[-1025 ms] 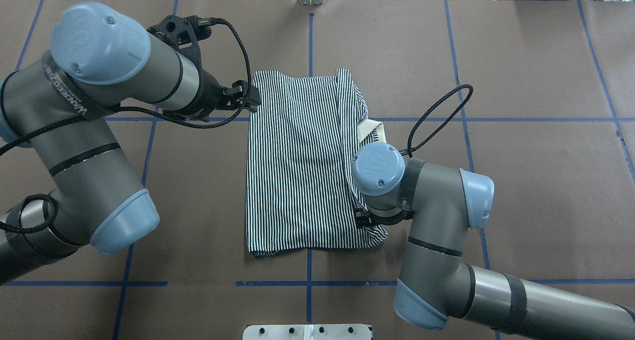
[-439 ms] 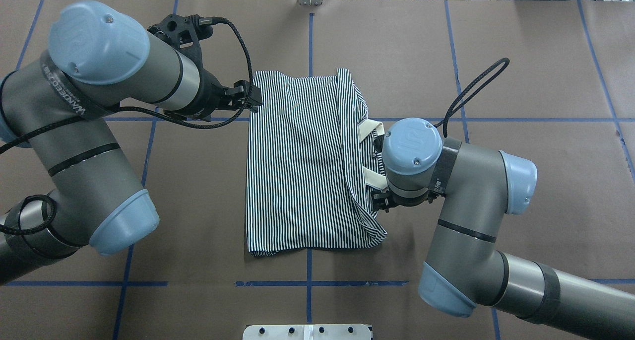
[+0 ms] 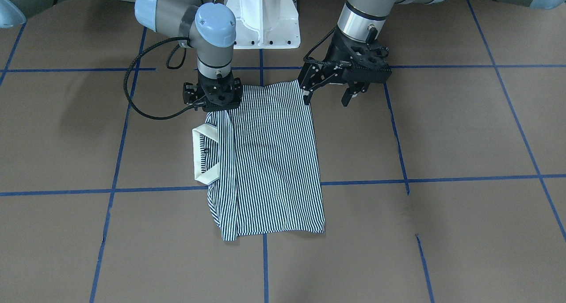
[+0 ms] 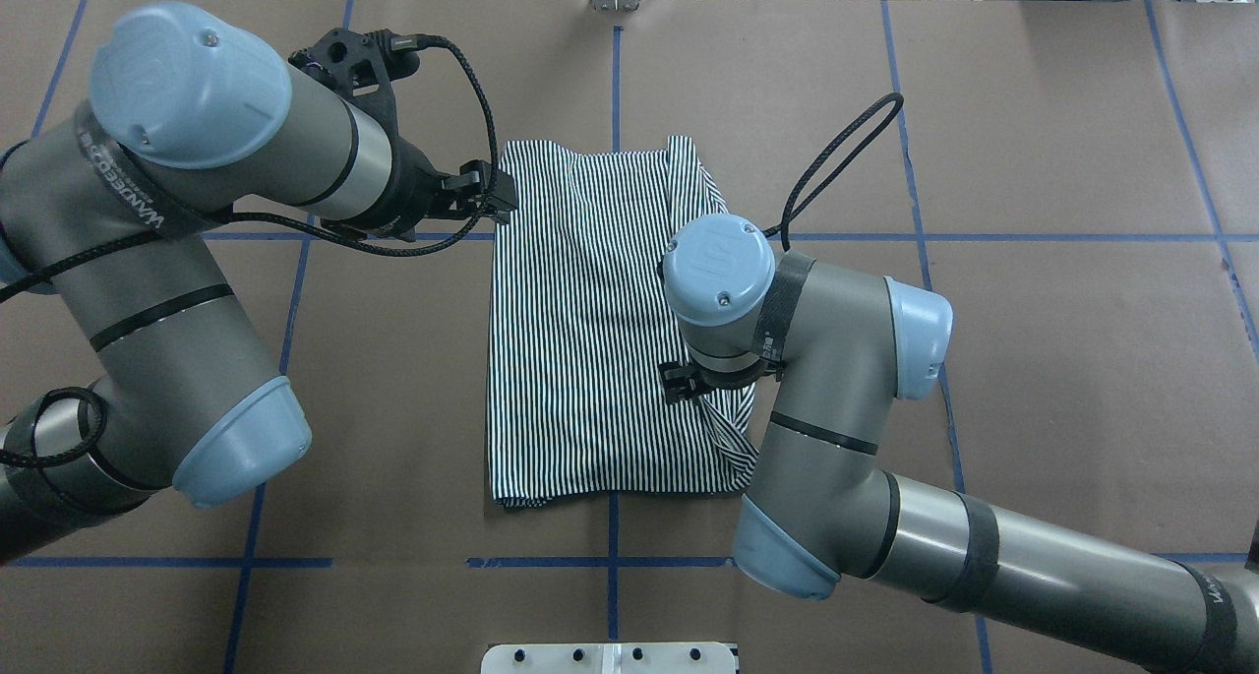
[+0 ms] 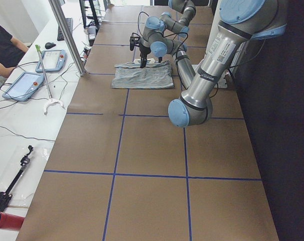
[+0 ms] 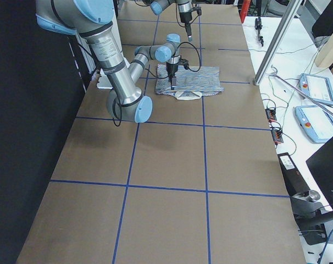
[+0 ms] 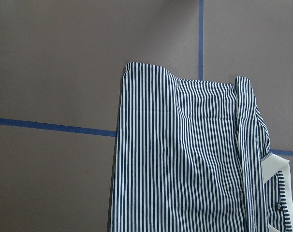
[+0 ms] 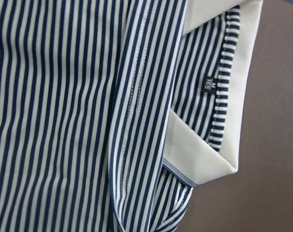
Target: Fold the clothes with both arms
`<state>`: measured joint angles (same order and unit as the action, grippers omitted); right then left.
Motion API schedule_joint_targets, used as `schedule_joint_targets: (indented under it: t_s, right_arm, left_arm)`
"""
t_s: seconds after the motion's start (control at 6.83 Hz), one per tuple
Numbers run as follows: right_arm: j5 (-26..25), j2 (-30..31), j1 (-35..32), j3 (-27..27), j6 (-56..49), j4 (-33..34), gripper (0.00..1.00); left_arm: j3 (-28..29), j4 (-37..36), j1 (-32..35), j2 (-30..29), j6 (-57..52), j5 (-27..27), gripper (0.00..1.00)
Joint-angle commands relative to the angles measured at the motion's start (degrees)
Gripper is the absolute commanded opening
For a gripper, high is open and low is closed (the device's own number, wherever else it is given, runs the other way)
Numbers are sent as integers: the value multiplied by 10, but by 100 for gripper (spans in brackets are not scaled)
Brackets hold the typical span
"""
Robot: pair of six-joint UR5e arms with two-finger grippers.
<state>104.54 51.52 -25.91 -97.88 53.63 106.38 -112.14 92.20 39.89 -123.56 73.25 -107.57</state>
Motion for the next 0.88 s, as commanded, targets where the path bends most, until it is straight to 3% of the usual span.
schedule_joint_targets:
  t_s: [0.0, 0.73]
  right_arm:
    - [0, -2, 21, 16, -4, 0, 100]
    - [1, 5, 22, 36, -13, 4, 100]
  left_arm:
    - [-1, 0, 0, 2, 0, 0, 100]
    - [-1, 1, 0, 1, 1, 1, 100]
